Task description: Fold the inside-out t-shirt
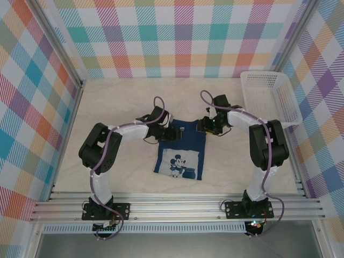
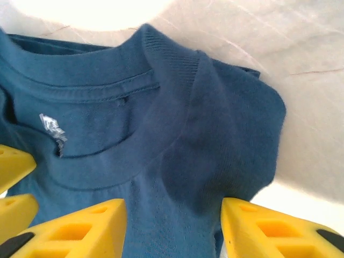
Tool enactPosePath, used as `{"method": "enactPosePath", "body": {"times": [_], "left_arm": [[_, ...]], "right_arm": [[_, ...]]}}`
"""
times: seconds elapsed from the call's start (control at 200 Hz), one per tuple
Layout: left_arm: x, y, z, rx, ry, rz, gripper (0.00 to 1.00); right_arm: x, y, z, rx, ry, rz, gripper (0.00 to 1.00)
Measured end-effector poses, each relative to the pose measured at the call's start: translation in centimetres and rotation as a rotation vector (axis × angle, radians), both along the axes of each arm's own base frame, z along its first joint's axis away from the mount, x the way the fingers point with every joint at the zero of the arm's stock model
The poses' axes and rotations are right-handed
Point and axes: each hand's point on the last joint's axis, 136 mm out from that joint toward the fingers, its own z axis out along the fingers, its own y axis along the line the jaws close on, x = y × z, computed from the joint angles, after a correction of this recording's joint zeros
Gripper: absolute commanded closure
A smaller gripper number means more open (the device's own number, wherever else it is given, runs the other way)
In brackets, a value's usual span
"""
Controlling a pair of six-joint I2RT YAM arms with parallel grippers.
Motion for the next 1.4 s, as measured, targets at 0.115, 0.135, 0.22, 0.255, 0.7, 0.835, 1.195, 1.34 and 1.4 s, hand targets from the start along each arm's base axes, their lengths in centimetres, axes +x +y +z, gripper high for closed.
{"method": "enactPosePath", "body": {"times": [0.115, 0.135, 0.22, 0.255, 0.7, 0.835, 1.195, 1.34, 1.4], "left_arm": [[-1.0, 0.7, 0.0, -0.008, -0.013, 0.002, 0.37], [-1.2, 0.8, 0.0, -0.012, -0.015, 0.004, 0.37], [-1.9, 1.3, 0.1, -0.021, -0.021, 0.018, 0.36], [-2.1, 1.5, 0.1, -0.021, -0.024, 0.025, 0.36], [1.5, 8.7, 4.0, 0.097, -0.123, 0.217, 0.25], [3.4, 11.8, 3.5, 0.128, -0.081, 0.290, 0.23], [4.3, 10.9, -0.2, 0.115, 0.058, 0.241, 0.24], [4.2, 9.8, -0.4, 0.099, 0.055, 0.214, 0.31], [4.3, 9.5, -0.4, 0.084, 0.054, 0.208, 0.34]], "right_arm": [[1.2, 0.5, -1.1, -0.012, 0.017, 0.013, 0.54], [1.5, 0.6, -1.3, -0.016, 0.018, 0.015, 0.54], [2.7, 0.6, -1.9, -0.039, 0.016, 0.024, 0.55], [3.2, 0.6, -1.9, -0.047, 0.014, 0.027, 0.55], [4.1, 1.2, 1.7, -0.040, -0.097, 0.120, 0.28], [4.3, 2.1, 1.4, -0.034, -0.101, 0.155, 0.24], [4.0, 4.2, -1.3, -0.046, -0.061, 0.213, 0.24], [4.0, 4.5, -1.2, -0.038, -0.066, 0.220, 0.29], [3.7, 4.9, -1.3, -0.037, -0.068, 0.229, 0.31]]}}
